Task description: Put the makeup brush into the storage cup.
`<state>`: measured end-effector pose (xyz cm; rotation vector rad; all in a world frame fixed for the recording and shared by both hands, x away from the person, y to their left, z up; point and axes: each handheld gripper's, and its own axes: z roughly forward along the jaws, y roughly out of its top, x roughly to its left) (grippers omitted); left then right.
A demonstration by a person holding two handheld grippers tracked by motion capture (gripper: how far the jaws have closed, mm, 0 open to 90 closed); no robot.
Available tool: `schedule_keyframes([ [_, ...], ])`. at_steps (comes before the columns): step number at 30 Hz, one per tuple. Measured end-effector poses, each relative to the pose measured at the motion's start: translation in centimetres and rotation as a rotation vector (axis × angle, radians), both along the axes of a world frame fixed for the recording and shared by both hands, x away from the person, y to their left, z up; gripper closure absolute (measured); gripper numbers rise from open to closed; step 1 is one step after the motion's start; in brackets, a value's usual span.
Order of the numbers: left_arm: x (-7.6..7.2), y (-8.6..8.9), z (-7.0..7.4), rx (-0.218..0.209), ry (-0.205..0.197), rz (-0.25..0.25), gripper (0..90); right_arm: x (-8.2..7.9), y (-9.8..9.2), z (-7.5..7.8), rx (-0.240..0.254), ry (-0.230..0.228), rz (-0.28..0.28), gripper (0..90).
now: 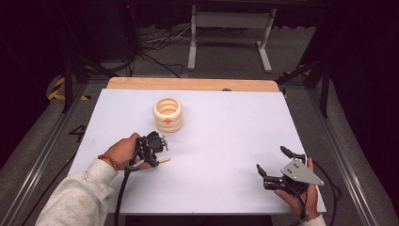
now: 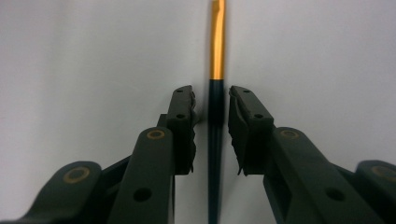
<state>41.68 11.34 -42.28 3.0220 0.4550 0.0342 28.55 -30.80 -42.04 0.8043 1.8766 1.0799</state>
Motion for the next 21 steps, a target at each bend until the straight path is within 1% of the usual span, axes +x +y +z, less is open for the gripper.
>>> schedule_keyframes([
  [1,-0.1,-0.1,0.0,0.008,0.002,0.005,72.3,0.0,0.0,0.0,0.001,-0.002,-0.002,4.7],
  [3,-0.1,-0.2,0.0,0.008,0.002,0.002,73.8,0.0,-0.1,0.0,0.003,-0.002,-0.003,4.7],
  [5,-0.2,-0.3,0.0,0.016,0.004,0.010,76.9,0.0,0.0,0.0,0.001,0.001,-0.008,4.7],
  [6,-0.2,-0.5,0.0,0.032,0.004,-0.003,76.9,0.0,0.0,0.0,0.001,0.001,-0.008,4.7],
  [7,-0.2,-0.6,0.0,0.037,-0.001,-0.006,82.7,0.0,0.0,0.0,0.000,0.002,-0.008,4.7],
  [8,-0.3,-0.8,0.0,0.051,-0.005,-0.012,83.0,0.0,-0.1,0.0,0.001,0.003,-0.008,4.8],
  [9,-0.3,-0.8,0.0,0.049,-0.007,-0.007,83.0,0.0,-0.1,0.0,0.001,0.003,-0.009,4.8],
  [10,-0.3,-1.0,0.1,0.069,-0.004,-0.010,83.1,0.0,-0.1,0.0,0.002,0.004,-0.009,4.8],
  [11,-0.3,-1.0,0.0,0.065,-0.007,-0.012,83.1,0.0,-0.1,0.0,0.003,0.004,-0.010,4.8],
  [12,-0.3,-1.0,0.0,0.072,-0.008,-0.015,83.1,0.0,-0.1,0.0,0.001,0.003,-0.015,5.1],
  [13,-0.4,-1.0,0.0,0.062,-0.012,-0.013,83.2,0.0,-0.1,0.0,0.000,-0.001,-0.020,5.3],
  [15,-0.5,-0.9,0.0,0.060,-0.015,-0.005,83.3,-0.1,-0.2,0.1,0.006,-0.017,-0.031,5.7],
  [17,-0.5,-0.6,0.0,0.042,-0.021,0.001,83.4,-0.2,-0.3,0.2,0.014,-0.024,-0.040,5.7],
  [18,-0.6,-0.4,0.0,0.026,-0.025,0.010,83.4,-0.2,-0.4,0.2,0.016,-0.024,-0.042,5.8],
  [21,-0.6,0.1,0.1,0.004,-0.042,0.024,83.5,-0.2,-0.4,0.3,0.016,-0.027,-0.048,5.7],
])
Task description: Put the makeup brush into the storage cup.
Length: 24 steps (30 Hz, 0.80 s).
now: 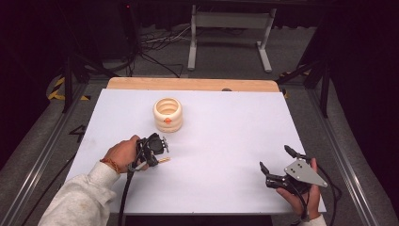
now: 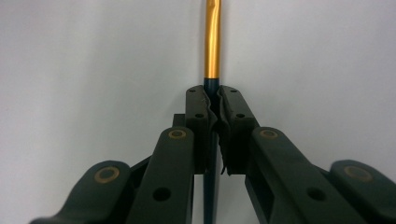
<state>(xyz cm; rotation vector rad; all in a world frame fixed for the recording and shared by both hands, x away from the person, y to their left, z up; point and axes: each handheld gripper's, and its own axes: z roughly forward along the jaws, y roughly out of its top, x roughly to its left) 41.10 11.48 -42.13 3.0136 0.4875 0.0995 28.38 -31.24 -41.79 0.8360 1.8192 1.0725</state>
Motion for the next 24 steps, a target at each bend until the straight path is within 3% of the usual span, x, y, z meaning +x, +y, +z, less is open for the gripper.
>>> schedule_keyframes([
  [12,-0.6,2.3,1.4,-0.151,-0.067,0.056,83.6,0.0,-0.1,0.0,0.002,-0.001,-0.017,5.8],
  [17,-1.0,3.2,2.2,-0.216,-0.148,0.069,83.6,0.0,-0.1,0.0,0.000,-0.001,-0.021,5.9],
  [24,-1.7,4.2,3.2,-0.290,-0.210,0.082,83.5,-0.1,0.0,0.1,0.002,-0.004,-0.021,5.8],
])
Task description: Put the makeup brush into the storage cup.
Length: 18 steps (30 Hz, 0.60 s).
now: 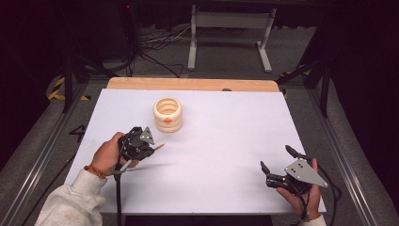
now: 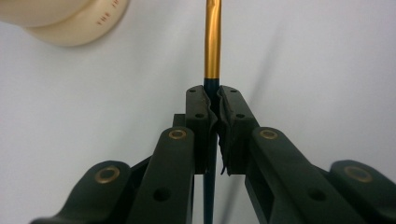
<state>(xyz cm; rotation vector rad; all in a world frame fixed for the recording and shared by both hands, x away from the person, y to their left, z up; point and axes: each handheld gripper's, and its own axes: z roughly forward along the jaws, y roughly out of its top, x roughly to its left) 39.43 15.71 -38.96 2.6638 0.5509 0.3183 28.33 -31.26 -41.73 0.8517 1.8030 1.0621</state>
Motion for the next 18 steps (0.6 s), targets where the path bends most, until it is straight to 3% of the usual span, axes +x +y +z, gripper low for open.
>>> schedule_keyframes([
  [2,-0.1,0.5,0.4,-0.039,-0.030,0.012,83.6,0.0,0.0,0.0,0.002,0.000,0.000,5.8],
  [11,-0.3,1.4,1.2,-0.136,-0.087,0.038,83.6,-0.1,0.0,0.1,0.010,-0.002,0.012,5.6],
  [18,-0.6,2.4,2.3,-0.284,-0.134,0.051,83.6,-0.1,-0.2,0.1,0.020,-0.009,0.008,5.3],
])
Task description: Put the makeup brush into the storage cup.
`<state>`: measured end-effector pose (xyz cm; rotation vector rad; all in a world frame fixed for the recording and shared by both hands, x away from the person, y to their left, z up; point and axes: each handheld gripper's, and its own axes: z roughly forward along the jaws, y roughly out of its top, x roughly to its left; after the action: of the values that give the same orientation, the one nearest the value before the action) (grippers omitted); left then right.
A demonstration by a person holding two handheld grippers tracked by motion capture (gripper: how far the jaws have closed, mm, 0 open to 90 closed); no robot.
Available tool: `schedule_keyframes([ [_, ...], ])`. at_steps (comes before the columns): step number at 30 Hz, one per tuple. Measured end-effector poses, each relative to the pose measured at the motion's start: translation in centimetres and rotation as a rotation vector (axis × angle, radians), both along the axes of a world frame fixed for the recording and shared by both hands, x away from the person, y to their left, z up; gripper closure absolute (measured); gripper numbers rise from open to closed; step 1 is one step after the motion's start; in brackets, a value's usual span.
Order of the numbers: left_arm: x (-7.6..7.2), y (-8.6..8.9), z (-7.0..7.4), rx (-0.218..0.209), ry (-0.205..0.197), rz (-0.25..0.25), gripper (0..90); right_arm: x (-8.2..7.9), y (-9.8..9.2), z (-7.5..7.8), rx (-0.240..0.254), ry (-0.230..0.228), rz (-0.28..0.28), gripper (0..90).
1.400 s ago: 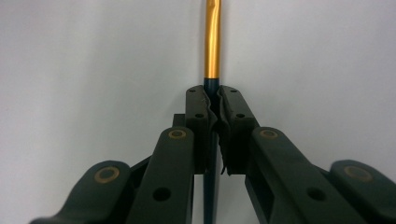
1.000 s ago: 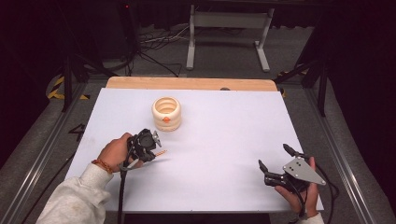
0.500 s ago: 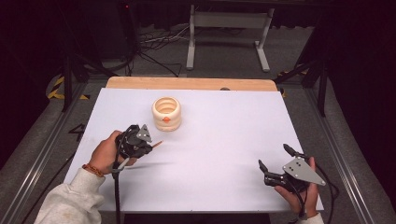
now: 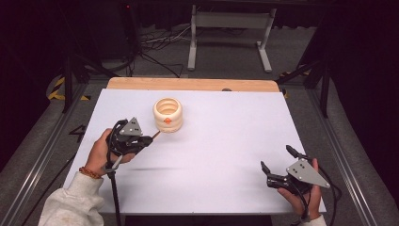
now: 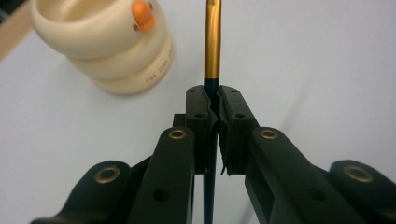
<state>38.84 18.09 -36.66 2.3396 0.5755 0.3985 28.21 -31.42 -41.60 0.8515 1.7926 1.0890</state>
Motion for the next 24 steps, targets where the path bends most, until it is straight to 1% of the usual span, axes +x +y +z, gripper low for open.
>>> schedule_keyframes([
  [1,-0.1,0.1,0.2,-0.029,-0.004,-0.002,83.6,0.0,0.0,0.0,-0.001,-0.001,-0.002,5.3],
  [3,-0.2,0.3,0.4,-0.070,-0.028,0.008,83.6,0.0,0.0,0.0,0.002,-0.003,0.001,5.3],
  [4,-0.2,0.4,0.6,-0.085,-0.034,0.007,83.6,0.0,0.0,0.0,-0.002,-0.005,-0.001,5.2],
  [5,-0.2,0.4,0.6,-0.085,-0.034,0.007,83.6,0.0,0.0,0.0,-0.002,-0.005,-0.001,5.2],
  [6,-0.2,0.5,0.7,-0.105,-0.044,0.009,83.6,0.0,-0.1,0.0,0.003,-0.008,0.000,5.1],
  [7,-0.2,0.7,0.9,-0.134,-0.058,0.013,83.6,0.0,-0.1,0.0,0.002,-0.009,-0.001,5.0],
  [8,-0.2,0.8,1.0,-0.153,-0.062,0.013,83.6,0.0,-0.1,0.0,0.004,-0.008,0.000,5.0],
  [9,-0.2,0.8,1.0,-0.153,-0.062,0.013,83.6,0.0,-0.1,0.0,0.004,-0.008,0.000,5.0],
  [10,-0.3,1.0,1.2,-0.182,-0.081,0.018,83.6,0.0,-0.1,0.0,0.002,-0.009,0.002,4.8],
  [12,-0.4,1.1,1.4,-0.208,-0.092,0.012,83.6,0.0,-0.1,0.0,0.001,-0.010,0.002,4.8],
  [13,-0.5,1.2,1.6,-0.220,-0.101,0.018,83.6,0.0,-0.1,0.0,0.000,-0.010,0.002,4.8],
  [15,-0.4,1.2,1.7,-0.250,-0.103,0.015,83.6,0.0,-0.1,0.0,-0.002,-0.011,0.001,4.8],
  [17,-0.4,1.3,1.9,-0.266,-0.115,0.022,83.6,-0.1,-0.1,0.0,0.000,-0.013,0.003,4.8],
  [18,-0.4,1.3,2.0,-0.281,-0.113,0.020,83.6,-0.1,-0.1,0.0,-0.005,-0.014,-0.001,4.8],
  [19,-0.3,1.3,2.1,-0.296,-0.119,0.025,83.6,-0.1,-0.1,0.0,0.001,-0.015,-0.001,4.8],
  [20,-0.3,1.3,2.1,-0.296,-0.119,0.025,83.6,-0.1,-0.2,0.1,0.003,-0.016,-0.002,4.9],
  [22,-0.3,1.3,2.2,-0.310,-0.132,0.030,83.6,-0.1,-0.2,0.1,0.003,-0.016,-0.002,4.8],
  [23,-0.2,1.3,2.4,-0.326,-0.138,0.032,83.6,-0.1,-0.2,0.1,0.004,-0.014,-0.001,4.8],
  [24,-0.2,1.3,2.4,-0.326,-0.138,0.032,83.6,-0.1,-0.1,0.1,0.004,-0.015,-0.001,4.8],
])
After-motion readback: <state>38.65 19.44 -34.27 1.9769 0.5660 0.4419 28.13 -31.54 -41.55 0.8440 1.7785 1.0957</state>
